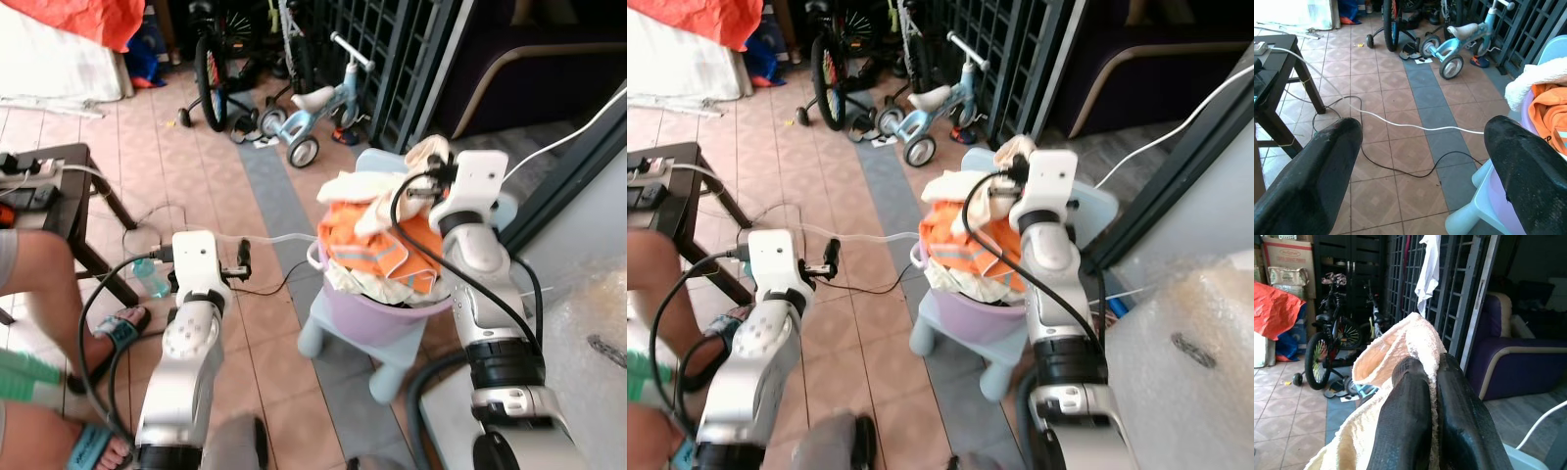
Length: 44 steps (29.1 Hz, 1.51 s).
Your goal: Clothes washing
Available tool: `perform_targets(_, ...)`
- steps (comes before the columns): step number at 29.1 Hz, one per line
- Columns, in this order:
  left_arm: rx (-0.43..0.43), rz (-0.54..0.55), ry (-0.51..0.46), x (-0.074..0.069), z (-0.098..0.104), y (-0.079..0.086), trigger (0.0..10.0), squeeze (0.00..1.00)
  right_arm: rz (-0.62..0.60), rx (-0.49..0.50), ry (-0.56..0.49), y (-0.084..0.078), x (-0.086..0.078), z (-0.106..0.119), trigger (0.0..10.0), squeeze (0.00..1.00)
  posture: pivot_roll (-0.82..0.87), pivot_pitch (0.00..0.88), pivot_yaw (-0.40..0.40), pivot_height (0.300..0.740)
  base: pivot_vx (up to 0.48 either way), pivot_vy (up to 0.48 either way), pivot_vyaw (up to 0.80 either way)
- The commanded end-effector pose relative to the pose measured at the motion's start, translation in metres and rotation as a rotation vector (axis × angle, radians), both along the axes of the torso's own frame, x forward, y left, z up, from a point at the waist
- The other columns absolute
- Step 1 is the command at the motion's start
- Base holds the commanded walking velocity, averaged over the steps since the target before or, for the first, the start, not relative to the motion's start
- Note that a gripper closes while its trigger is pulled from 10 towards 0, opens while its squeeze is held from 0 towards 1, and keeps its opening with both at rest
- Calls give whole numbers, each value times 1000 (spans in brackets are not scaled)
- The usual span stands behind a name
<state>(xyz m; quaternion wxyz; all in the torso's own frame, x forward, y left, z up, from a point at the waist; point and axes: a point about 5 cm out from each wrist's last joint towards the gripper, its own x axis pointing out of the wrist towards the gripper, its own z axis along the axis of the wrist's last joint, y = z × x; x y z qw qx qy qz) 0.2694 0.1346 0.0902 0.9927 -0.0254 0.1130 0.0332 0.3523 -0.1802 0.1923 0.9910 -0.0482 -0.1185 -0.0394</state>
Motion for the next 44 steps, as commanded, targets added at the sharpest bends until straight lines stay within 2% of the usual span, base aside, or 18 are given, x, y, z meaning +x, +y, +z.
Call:
perform_targets(1, -8, 0, -33, 5, 8, -3, 10000, 0, -47, -1, -99, -10, 7, 29, 0, 0, 83, 71, -41, 740, 0, 0, 0)
perform_targets(4, -16, 2, -39, 4, 8, -3, 10000, 0, -93, -5, -141, -24, 14, 46, 0, 0, 78, 70, -42, 740, 0, 0, 0)
perform_targets(8, -27, 6, -46, 4, 8, -2, 10000, 0, -114, -8, -134, -30, 16, 46, 0, 0, 80, 63, -44, 740, 0, 0, 0)
perform_targets(9, -29, 6, -50, 4, 9, -1, 10000, 0, -120, -2, -124, -31, 17, 45, 3922, 0, 80, 63, -44, 740, 0, 0, 0)
perform_targets(10, -41, 14, -57, 5, 10, 0, 10000, 0, -129, 1, -105, -31, 17, 40, 10000, 0, 80, 63, -44, 740, 0, 0, -400)
perform_targets(13, -77, 24, -71, 6, 12, 0, 10000, 0, -132, 12, -82, -29, 17, 33, 10000, 0, 78, 63, -42, 740, 0, 0, -667)
perform_targets(19, -90, 21, -76, 7, 15, -1, 10000, 0, -125, 11, -78, -27, 16, 29, 10000, 0, 76, 63, -41, 740, 0, 0, -800)
perform_targets(24, -98, 16, -76, 7, 16, -2, 10000, 0, -44, 28, -50, -15, 8, 16, 10000, 0, 76, 63, -43, 740, 0, 123, -800)
perform_targets(28, -94, 12, -71, 6, 15, -1, 10000, 0, 15, 40, -3, -1, -4, -3, 10000, 0, 75, 61, -40, 740, 0, 480, -800)
perform_targets(34, -85, -3, -72, 8, 14, -3, 10000, 0, 66, 50, 40, 12, -16, -19, 10000, 0, 72, 54, -36, 740, 0, 480, -546)
perform_targets(44, -92, -10, -93, 9, 16, -1, 10000, 0, 50, 33, 58, 10, -23, -21, 10000, 0, 70, 44, -41, 740, 0, 96, 0)
